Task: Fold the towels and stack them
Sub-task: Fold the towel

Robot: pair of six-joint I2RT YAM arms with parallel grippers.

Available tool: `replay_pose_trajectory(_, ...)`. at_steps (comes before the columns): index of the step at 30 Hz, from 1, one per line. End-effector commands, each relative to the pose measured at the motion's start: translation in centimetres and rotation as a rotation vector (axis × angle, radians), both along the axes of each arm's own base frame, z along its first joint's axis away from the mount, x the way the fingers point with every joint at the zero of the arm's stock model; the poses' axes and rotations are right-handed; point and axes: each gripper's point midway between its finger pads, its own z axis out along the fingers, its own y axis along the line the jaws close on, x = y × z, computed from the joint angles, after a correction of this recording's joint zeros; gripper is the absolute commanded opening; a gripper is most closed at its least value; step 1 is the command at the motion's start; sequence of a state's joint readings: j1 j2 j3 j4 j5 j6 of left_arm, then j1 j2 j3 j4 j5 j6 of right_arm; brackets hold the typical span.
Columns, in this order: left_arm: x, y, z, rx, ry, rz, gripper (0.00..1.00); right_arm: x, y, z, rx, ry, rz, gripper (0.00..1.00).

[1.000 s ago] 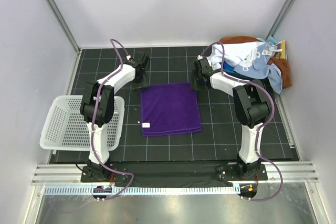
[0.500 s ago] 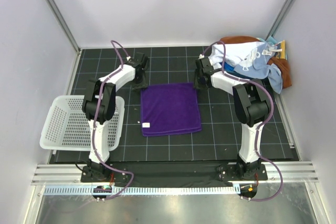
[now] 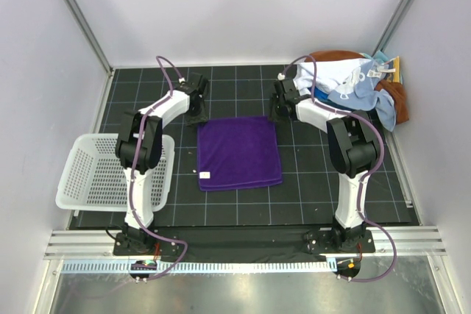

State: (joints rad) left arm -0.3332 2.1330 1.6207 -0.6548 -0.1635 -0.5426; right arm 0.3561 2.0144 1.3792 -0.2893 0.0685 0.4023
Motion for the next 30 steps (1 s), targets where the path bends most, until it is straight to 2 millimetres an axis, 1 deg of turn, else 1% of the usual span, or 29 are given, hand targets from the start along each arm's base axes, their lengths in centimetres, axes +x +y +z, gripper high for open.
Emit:
replay_pose_trajectory(1, 2.3, -1.1, 4.2, -0.062, -0.127, -0.019, 0.41, 2.9, 1.3, 5.3, 0.061, -0.143, 0.024, 0.45)
replay_pose_trajectory(3, 2.6, -1.1, 4.1, -0.061, -0.129, -0.02, 0.41, 3.3, 1.5, 5.5, 0.064, -0.147, 0.025, 0.45)
replay_pose_trajectory(4, 2.5, -1.1, 3.8, -0.06, -0.121, -0.02, 0.41, 3.3, 1.4, 5.1, 0.059, -0.136, 0.027, 0.45)
replay_pose_trajectory(5, 2.5, -1.0, 3.4, -0.058, -0.112, -0.02, 0.4, 3.5, 1.5, 5.2, 0.06, -0.14, 0.027, 0.45)
replay_pose_trajectory(6, 2.5, -1.1, 3.5, -0.059, -0.114, -0.018, 0.4, 3.5, 1.5, 4.9, 0.058, -0.134, 0.027, 0.45)
replay_pose_trajectory(7, 2.3, -0.9, 3.1, -0.051, -0.103, -0.012, 0.4, 3.4, 1.5, 4.3, 0.055, -0.119, 0.028, 0.45)
replay_pose_trajectory(9, 2.2, -0.7, 2.6, -0.046, -0.092, -0.006, 0.4, 3.5, 1.7, 4.1, 0.052, -0.113, 0.033, 0.44)
replay_pose_trajectory(12, 2.1, -0.6, 2.3, -0.041, -0.087, -0.002, 0.4, 3.6, 1.8, 3.0, 0.046, -0.094, 0.037, 0.43)
replay_pose_trajectory(13, 2.2, -0.7, 2.3, -0.042, -0.087, -0.002, 0.4, 3.6, 1.8, 3.0, 0.045, -0.093, 0.037, 0.42)
replay_pose_trajectory(22, 1.9, -0.4, 1.2, -0.021, -0.065, 0.004, 0.38, 3.2, 1.0, 1.1, -0.001, -0.055, 0.022, 0.4)
replay_pose_trajectory(27, 1.8, -0.2, 0.8, -0.019, -0.063, 0.01, 0.37, 3.0, 0.9, 0.4, -0.028, -0.045, 0.02, 0.38)
replay_pose_trajectory(30, 1.7, -0.2, 0.8, -0.015, -0.069, 0.011, 0.36, 3.0, 0.5, 0.3, -0.055, -0.044, 0.009, 0.36)
